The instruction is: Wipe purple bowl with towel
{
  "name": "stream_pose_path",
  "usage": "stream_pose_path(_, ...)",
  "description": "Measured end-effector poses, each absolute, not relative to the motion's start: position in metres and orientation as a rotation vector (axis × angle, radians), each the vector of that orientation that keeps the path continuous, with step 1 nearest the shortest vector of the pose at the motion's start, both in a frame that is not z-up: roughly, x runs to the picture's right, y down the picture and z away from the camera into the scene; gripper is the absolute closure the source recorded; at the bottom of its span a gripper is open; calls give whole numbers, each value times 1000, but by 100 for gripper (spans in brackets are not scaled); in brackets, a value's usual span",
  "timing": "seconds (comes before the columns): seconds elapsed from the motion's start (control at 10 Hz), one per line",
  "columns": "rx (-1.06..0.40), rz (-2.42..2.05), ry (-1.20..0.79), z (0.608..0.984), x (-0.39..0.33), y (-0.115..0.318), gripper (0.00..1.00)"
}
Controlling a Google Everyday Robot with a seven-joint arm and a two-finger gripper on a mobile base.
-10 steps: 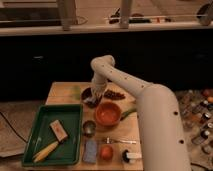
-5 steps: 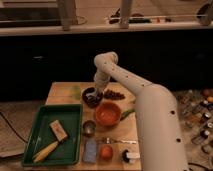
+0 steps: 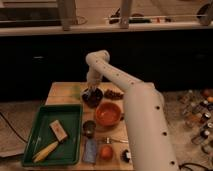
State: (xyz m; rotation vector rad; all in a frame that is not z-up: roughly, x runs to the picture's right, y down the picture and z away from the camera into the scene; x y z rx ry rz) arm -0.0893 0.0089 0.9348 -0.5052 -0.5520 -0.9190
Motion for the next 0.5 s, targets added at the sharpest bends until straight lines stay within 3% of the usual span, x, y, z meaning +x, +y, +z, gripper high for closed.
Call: stream_pose_path(0.5,-549,-1001,-629,911,-87,41,100)
